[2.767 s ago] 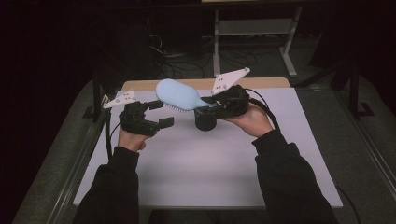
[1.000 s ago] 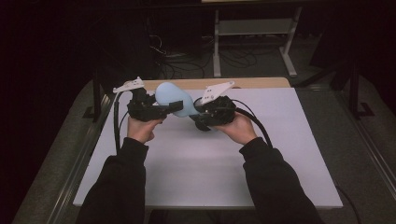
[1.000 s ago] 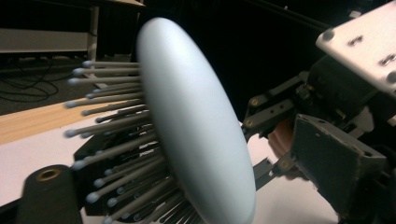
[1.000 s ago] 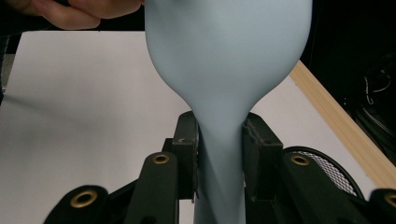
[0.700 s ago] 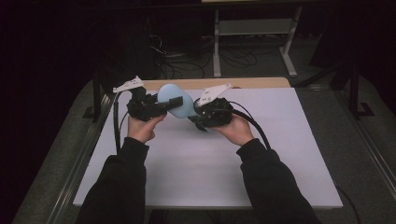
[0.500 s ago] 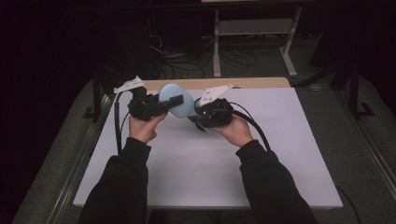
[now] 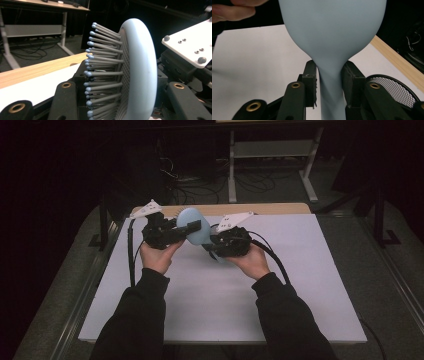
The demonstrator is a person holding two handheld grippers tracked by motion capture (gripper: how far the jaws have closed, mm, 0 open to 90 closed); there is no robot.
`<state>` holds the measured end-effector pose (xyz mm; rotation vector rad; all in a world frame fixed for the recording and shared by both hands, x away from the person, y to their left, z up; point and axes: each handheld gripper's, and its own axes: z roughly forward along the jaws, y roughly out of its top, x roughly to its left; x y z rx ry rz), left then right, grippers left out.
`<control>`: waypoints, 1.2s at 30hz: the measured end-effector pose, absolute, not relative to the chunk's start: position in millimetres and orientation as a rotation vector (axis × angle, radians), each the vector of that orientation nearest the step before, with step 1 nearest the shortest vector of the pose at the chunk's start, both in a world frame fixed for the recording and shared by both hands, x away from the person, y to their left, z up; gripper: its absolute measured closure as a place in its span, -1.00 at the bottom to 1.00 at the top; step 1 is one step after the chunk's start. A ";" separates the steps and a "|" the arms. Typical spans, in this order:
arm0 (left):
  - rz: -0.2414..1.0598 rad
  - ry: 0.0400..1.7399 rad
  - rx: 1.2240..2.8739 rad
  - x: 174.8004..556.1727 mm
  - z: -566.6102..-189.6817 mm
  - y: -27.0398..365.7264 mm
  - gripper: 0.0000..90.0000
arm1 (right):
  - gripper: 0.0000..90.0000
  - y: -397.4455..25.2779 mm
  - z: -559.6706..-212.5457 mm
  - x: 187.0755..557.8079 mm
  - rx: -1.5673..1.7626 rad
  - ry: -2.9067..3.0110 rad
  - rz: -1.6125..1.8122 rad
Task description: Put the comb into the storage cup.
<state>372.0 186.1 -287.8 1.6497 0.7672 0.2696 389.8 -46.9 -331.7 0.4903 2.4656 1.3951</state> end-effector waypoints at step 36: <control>0.332 0.658 1.722 373.8 -256.1 185.2 0.16 | -1.00 -96.7 -341.6 396.5 0.774 2.444 1.473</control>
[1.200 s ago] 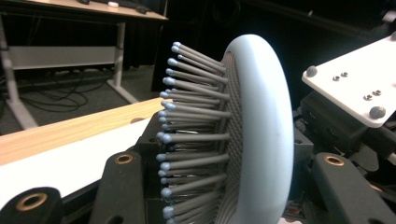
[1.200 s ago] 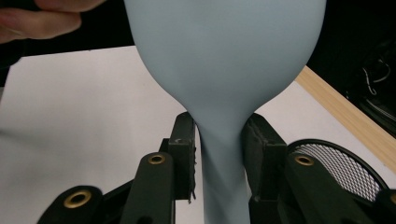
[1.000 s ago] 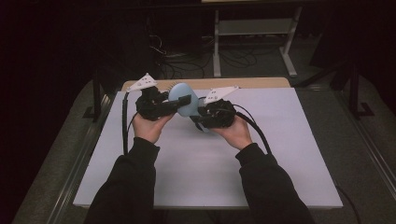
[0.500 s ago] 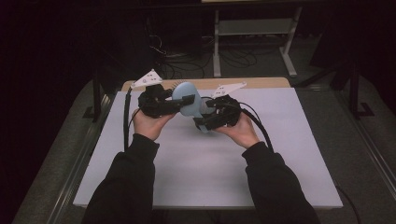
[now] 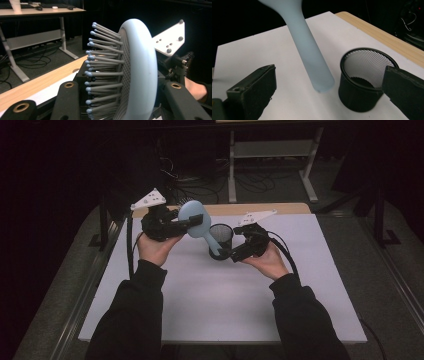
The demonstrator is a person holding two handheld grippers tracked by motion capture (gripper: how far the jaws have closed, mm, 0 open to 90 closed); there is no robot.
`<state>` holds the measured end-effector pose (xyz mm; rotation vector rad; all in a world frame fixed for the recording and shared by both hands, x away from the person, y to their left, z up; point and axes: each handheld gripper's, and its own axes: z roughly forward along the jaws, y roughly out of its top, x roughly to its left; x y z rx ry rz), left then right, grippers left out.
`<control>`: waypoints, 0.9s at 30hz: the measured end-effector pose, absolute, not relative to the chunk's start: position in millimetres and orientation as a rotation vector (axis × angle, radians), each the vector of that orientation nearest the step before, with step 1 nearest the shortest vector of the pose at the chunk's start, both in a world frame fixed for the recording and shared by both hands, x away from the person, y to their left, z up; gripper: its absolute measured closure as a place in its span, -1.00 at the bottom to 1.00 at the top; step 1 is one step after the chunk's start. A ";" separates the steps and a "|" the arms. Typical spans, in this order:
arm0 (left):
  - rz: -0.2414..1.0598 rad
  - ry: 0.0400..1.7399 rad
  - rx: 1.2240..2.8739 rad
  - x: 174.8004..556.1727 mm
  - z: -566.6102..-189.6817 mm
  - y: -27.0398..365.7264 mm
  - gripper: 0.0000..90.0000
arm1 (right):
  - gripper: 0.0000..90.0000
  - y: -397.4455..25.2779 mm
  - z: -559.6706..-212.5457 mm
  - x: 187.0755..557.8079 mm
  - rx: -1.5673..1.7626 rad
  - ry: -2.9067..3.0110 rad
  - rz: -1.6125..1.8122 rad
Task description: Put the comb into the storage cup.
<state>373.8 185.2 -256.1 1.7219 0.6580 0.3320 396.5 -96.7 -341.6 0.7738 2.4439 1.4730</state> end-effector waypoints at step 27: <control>0.356 0.675 1.700 406.4 -238.1 191.3 0.16 | -1.00 -152.7 -358.6 372.7 0.839 2.391 1.498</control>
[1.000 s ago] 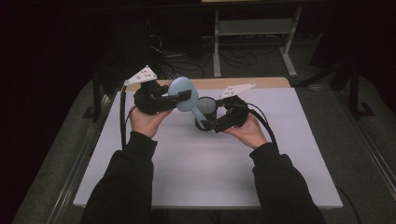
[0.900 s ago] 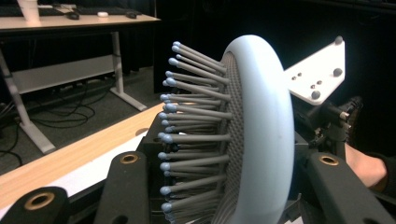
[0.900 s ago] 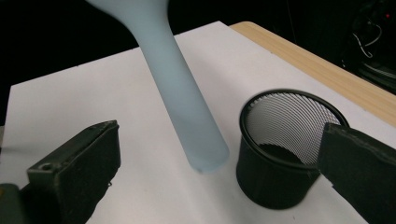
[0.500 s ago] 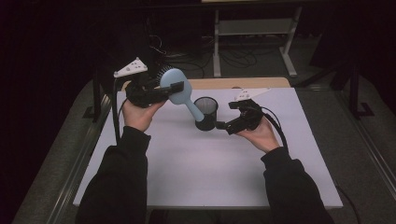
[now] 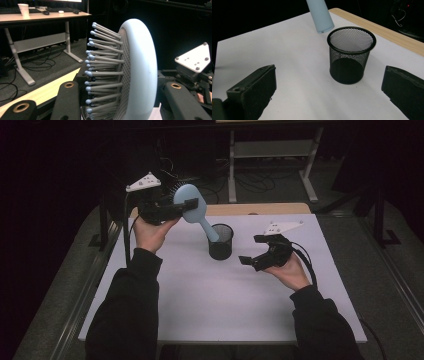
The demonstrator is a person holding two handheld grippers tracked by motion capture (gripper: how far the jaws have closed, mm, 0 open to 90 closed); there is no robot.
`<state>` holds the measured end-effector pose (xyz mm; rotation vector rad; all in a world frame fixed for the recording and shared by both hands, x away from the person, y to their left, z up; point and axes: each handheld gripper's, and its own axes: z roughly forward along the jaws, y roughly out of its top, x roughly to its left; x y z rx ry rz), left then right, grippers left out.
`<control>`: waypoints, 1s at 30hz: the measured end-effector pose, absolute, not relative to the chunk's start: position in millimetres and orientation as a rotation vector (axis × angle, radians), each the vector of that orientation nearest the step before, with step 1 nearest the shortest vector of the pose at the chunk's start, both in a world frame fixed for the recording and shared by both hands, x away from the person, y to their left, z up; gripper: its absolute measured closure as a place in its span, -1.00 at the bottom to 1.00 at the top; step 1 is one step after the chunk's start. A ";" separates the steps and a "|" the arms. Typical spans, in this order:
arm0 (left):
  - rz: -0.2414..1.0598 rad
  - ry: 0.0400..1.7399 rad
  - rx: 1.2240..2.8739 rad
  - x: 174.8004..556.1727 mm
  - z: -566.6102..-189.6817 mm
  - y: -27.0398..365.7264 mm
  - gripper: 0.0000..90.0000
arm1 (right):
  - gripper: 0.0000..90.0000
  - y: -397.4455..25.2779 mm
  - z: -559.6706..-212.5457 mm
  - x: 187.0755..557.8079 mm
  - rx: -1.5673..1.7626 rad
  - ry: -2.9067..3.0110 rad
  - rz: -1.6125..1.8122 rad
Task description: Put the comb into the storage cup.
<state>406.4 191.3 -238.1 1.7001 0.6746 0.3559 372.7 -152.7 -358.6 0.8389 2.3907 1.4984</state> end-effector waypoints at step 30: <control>0.370 0.727 1.638 443.7 -249.3 190.6 0.16 | -1.00 -203.1 -373.8 342.7 0.921 2.310 1.498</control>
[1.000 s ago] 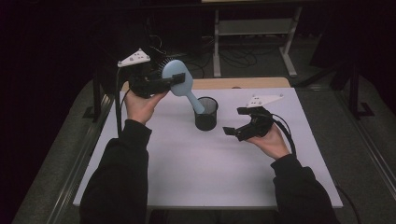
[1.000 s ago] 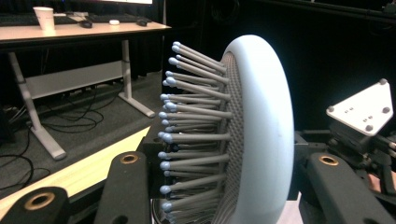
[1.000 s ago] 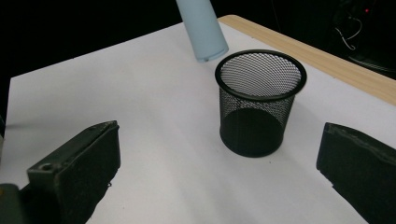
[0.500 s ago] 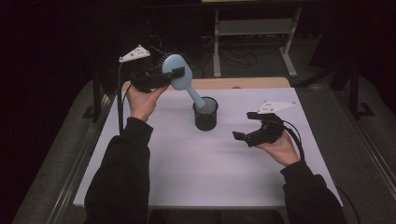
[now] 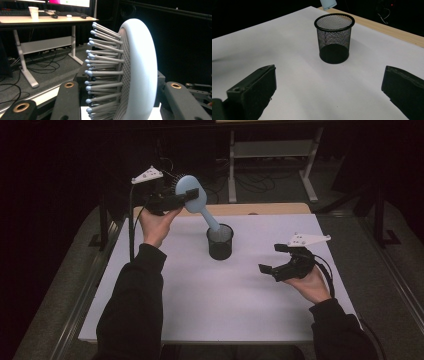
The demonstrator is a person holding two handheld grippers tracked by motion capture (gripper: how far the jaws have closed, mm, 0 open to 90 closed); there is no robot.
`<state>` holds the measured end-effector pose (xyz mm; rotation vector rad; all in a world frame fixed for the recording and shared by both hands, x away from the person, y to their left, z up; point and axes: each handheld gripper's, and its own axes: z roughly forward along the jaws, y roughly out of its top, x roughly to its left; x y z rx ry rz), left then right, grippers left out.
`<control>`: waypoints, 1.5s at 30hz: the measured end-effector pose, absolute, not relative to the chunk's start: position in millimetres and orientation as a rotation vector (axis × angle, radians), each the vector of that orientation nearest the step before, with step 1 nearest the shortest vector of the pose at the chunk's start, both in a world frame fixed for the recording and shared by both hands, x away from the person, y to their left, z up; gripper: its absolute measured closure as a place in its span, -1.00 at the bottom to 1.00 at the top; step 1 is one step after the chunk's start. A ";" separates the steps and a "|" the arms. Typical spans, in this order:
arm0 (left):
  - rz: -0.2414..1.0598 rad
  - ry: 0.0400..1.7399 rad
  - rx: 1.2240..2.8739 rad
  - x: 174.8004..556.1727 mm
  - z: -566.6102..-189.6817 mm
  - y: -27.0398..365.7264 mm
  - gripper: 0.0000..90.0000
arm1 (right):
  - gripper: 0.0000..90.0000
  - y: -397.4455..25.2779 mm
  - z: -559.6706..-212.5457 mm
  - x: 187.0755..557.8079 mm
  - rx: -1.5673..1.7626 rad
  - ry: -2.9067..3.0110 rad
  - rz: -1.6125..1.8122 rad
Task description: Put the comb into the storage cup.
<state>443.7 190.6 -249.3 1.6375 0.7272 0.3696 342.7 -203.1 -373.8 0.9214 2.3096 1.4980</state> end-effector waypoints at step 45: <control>0.356 0.740 1.749 464.3 -281.3 158.4 0.15 | -1.00 -258.3 -396.3 301.5 1.015 2.186 1.501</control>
